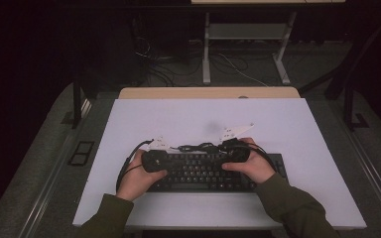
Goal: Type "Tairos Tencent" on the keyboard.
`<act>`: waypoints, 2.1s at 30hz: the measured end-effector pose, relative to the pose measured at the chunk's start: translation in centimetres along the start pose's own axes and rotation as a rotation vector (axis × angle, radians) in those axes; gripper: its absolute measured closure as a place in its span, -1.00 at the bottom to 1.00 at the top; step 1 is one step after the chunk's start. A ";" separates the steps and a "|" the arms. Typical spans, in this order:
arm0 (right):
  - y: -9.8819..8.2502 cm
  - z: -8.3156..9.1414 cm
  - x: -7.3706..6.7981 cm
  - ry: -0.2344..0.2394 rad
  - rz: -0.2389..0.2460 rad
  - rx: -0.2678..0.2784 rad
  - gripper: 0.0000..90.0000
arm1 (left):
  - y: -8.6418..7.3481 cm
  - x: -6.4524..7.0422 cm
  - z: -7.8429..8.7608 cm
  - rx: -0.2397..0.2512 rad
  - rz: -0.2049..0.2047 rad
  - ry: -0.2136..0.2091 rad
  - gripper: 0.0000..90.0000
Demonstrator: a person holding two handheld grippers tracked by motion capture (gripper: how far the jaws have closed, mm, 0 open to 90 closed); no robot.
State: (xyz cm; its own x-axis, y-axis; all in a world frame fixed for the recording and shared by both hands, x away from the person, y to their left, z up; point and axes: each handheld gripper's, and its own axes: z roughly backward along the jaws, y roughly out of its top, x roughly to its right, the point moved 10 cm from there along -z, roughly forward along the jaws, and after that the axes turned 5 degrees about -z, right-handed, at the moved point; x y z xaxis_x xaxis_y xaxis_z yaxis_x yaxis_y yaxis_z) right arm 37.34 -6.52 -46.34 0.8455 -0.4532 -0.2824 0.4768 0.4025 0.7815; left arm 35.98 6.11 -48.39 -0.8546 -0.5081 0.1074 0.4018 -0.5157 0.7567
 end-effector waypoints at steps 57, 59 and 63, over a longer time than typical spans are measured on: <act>-2.1 0.0 0.4 0.044 -0.020 -0.138 1.00 | -1.7 -1.2 4.3 0.106 0.002 0.084 -0.36; -2.4 -0.2 0.5 0.041 -0.021 -0.148 1.00 | -1.7 -1.2 4.2 0.106 0.004 0.086 -0.36; -2.9 -0.6 0.6 0.026 -0.017 -0.174 1.00 | -1.8 -1.3 4.4 0.102 0.000 0.088 -0.36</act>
State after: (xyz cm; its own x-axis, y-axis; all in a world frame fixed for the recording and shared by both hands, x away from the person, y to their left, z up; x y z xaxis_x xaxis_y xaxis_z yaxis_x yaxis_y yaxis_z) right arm 36.62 -7.51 -49.12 0.8417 -0.4411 -0.3114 0.5238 0.5272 0.6691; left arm 34.95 10.71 -47.09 -0.8206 -0.5689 0.0541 0.3623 -0.4448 0.8191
